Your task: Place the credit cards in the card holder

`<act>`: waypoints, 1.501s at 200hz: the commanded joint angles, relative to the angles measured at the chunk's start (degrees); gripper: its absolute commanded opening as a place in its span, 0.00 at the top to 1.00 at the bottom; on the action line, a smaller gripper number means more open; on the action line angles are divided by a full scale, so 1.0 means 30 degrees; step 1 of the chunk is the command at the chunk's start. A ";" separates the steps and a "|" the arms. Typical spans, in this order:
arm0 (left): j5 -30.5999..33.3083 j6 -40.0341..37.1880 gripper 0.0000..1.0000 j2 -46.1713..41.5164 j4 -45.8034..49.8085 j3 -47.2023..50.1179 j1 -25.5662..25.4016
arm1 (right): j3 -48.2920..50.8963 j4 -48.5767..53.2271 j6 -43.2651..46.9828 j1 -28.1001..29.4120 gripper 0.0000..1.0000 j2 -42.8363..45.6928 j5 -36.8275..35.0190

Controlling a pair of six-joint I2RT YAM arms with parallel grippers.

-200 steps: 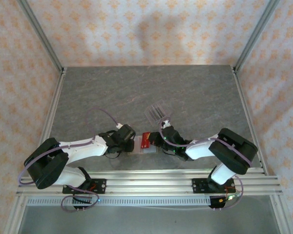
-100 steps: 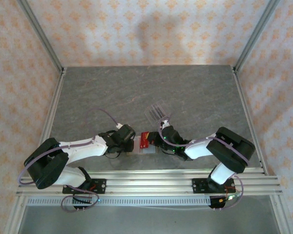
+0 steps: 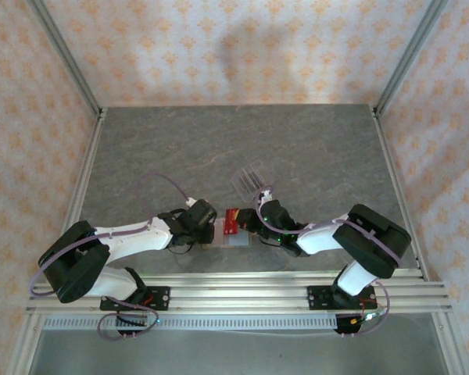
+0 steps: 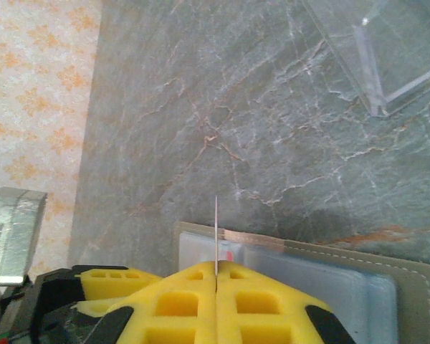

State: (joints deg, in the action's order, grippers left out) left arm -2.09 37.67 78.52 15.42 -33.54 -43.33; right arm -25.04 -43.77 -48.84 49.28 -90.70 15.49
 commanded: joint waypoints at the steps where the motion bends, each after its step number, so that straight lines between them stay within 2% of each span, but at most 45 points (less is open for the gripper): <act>1: 0.0696 0.0103 0.66 0.0384 0.1145 0.0457 0.0118 | -0.0493 -0.0240 0.0255 -0.0166 1.00 0.0181 0.0136; 197: 0.0549 0.0187 0.66 0.0457 0.0971 0.0486 0.0117 | -0.1352 0.0125 0.1162 -0.0490 1.00 -0.1969 -0.0291; 256: 0.0546 0.0187 0.66 0.0487 0.0970 0.0399 0.0118 | -0.0668 -0.1270 0.0694 -0.0474 1.00 -0.2569 0.0656; 300: 0.0549 0.0187 0.66 0.0501 0.0987 0.0369 0.0118 | -0.0477 -0.1077 0.0639 -0.0138 1.00 -0.2594 0.1178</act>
State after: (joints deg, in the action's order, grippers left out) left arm -2.11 37.69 78.74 15.31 -33.54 -43.35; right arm -27.59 -45.98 -46.94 48.21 -97.30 17.91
